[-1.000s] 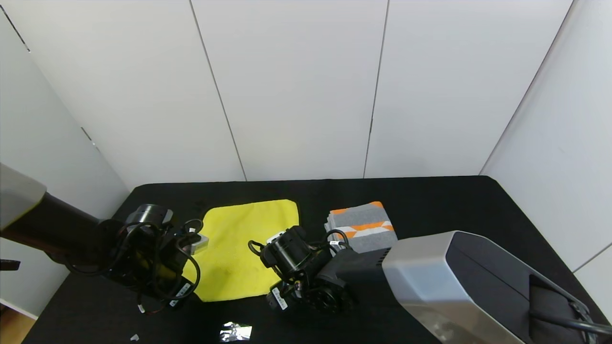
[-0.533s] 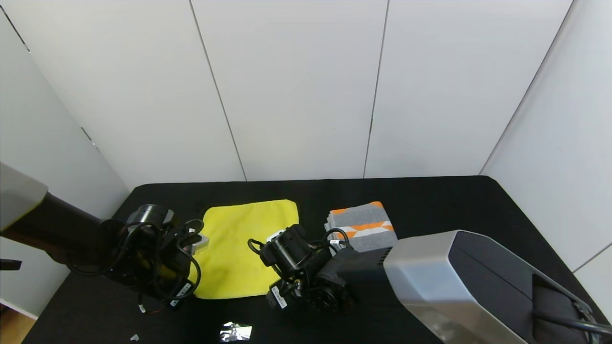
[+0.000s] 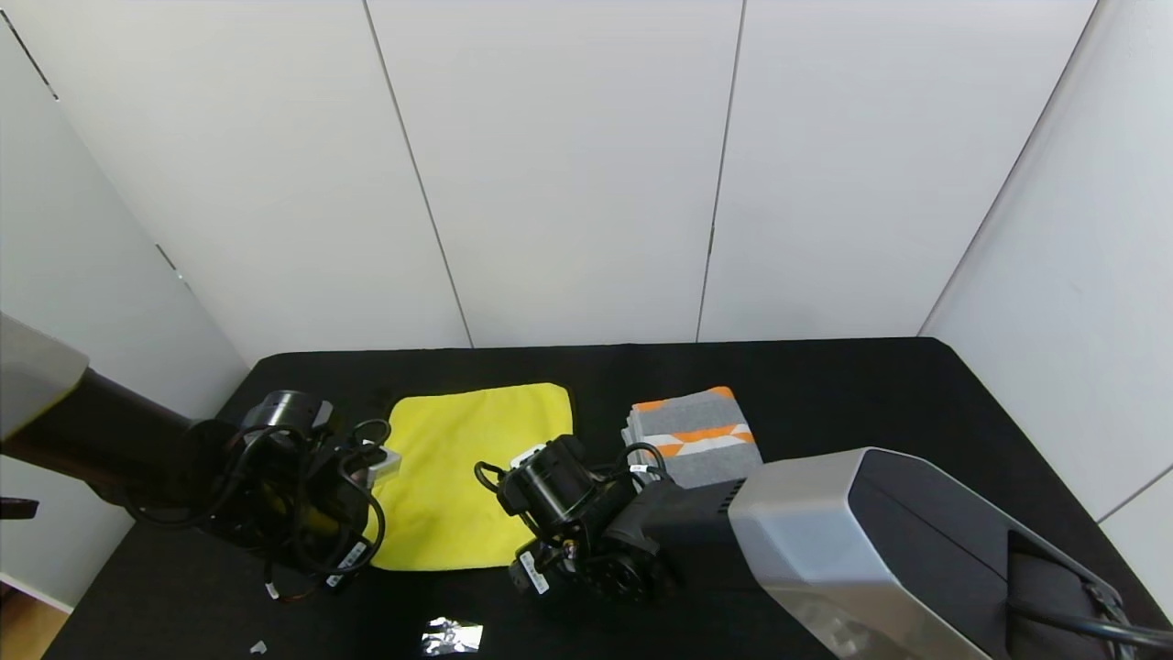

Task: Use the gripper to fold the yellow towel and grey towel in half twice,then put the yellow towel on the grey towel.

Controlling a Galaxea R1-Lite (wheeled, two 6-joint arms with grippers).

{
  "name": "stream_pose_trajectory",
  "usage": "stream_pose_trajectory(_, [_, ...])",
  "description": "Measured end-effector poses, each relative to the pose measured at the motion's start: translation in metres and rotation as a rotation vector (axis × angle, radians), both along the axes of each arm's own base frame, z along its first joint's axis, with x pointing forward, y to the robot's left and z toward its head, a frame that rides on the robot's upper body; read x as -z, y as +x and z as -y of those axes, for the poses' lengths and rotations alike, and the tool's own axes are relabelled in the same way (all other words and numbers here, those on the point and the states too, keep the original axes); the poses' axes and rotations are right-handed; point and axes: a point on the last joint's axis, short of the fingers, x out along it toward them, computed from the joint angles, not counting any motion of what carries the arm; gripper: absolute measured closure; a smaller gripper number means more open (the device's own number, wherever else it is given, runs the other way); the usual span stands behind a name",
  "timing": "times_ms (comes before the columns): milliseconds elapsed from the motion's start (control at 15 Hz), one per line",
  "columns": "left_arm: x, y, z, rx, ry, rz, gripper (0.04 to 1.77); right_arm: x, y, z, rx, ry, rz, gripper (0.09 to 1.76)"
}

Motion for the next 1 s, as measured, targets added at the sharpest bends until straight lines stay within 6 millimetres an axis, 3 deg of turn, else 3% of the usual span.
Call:
stream_pose_trajectory(67, [-0.0002,0.0002,0.0002,0.001,-0.001,0.001,1.69,-0.0001,0.0000,0.0000,0.000,0.000,0.000,0.19])
stream_pose_trajectory(267, [-0.0019,0.0010,0.0007,0.003,-0.001,0.008,1.69,0.0001,0.0001,-0.0001,0.002,0.001,0.000,0.65])
stream_pose_trajectory(600, [-0.0050,0.0018,0.0006,0.003,-0.002,0.020,1.69,-0.0001,-0.0013,-0.0008,-0.002,0.000,-0.002,1.19])
stream_pose_trajectory(667, [-0.0060,0.0017,0.0006,0.003,-0.003,0.024,1.69,-0.0001,-0.0018,-0.0012,-0.004,0.000,-0.002,1.65])
stream_pose_trajectory(733, [-0.0073,0.0017,0.0006,0.003,-0.002,0.028,1.69,-0.0001,-0.0018,-0.0013,-0.004,0.000,-0.002,1.73])
stream_pose_trajectory(1000, [-0.0094,0.0009,0.0007,0.003,-0.003,0.034,1.69,-0.0016,-0.0028,-0.0016,-0.004,0.001,-0.001,1.73])
